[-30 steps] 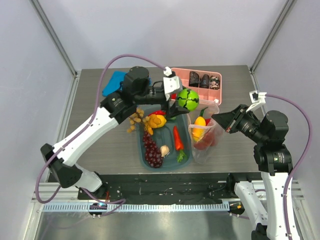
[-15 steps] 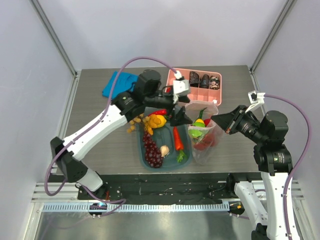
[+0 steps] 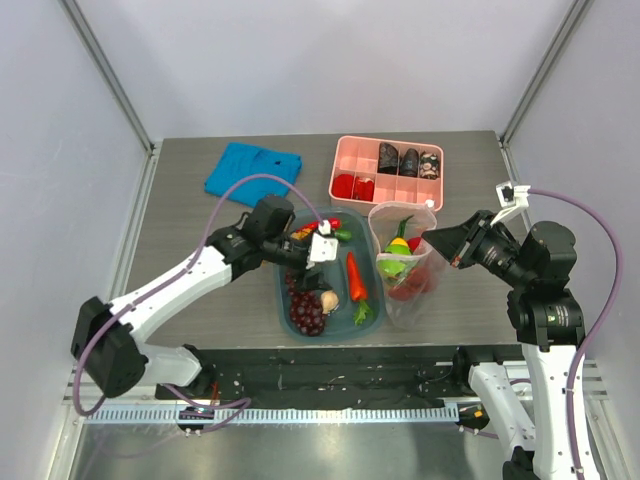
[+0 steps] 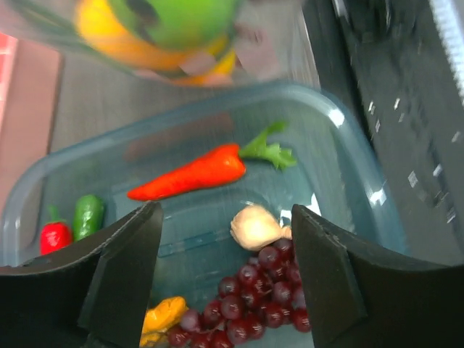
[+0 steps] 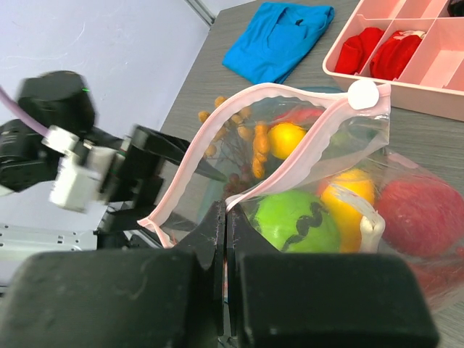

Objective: Place the food in the zip-top bag and seal the zipper
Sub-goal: Pick up the fake vegetable from the bin.

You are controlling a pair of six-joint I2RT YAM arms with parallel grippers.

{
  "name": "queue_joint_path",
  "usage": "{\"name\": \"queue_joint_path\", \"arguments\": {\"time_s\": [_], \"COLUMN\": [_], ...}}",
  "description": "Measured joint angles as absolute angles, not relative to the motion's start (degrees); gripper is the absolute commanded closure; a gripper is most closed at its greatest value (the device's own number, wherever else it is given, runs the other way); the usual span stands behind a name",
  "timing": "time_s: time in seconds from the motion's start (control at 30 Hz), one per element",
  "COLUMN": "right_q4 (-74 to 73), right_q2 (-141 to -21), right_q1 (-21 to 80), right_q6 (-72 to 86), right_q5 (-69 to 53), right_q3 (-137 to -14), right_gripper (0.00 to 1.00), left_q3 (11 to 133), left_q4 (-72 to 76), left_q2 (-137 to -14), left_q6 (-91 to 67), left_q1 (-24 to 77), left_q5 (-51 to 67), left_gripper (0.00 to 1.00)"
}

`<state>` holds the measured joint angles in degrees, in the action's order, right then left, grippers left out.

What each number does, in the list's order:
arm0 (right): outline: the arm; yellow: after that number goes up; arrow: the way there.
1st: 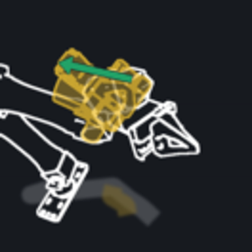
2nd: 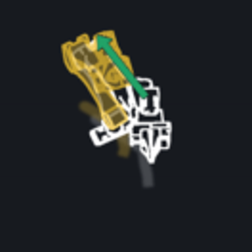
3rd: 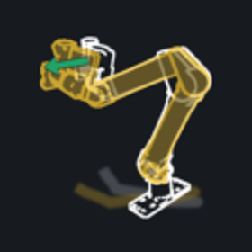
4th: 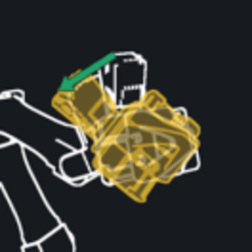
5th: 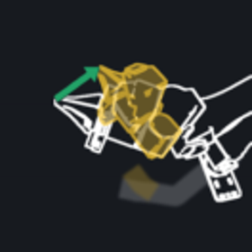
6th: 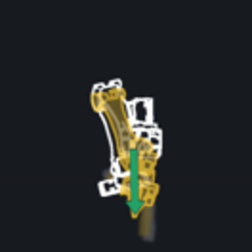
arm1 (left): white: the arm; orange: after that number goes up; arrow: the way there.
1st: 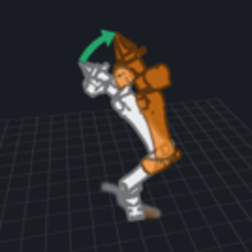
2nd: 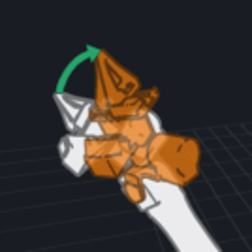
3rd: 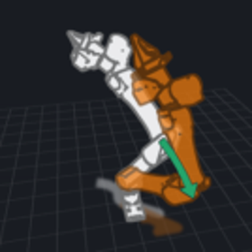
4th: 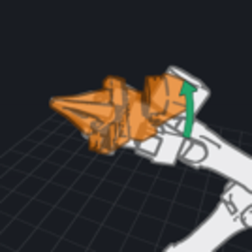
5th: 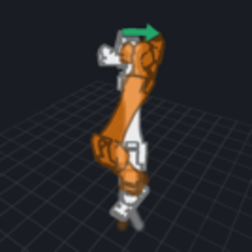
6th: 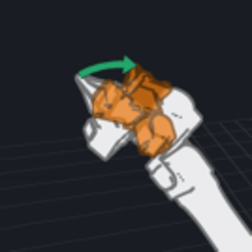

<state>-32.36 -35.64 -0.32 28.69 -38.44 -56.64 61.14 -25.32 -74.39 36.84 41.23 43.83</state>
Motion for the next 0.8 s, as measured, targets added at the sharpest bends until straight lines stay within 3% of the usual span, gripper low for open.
{"name": "queue_joint_path", "arguments": {"time_s": [0.43,0.8], "right_q4": [-32.03,-31.7], "right_q2": [-35.92,-37.52], "right_q1": [-0.32,-0.32], "right_q6": [30.15,30.33], "right_q5": [-37.12,-36.53], "right_q3": [-56.55,-56.53], "right_gripper": [0.99,0.99], "left_q3": [58.5,59.02], "left_q4": [-25.5,-23.09], "left_q2": [-91.2,-97.27], "left_q6": [81.25,97.36], "left_q1": [47.44,54.61], "left_q5": [42.74,30.0], "left_gripper": [0.32,0.32]}}
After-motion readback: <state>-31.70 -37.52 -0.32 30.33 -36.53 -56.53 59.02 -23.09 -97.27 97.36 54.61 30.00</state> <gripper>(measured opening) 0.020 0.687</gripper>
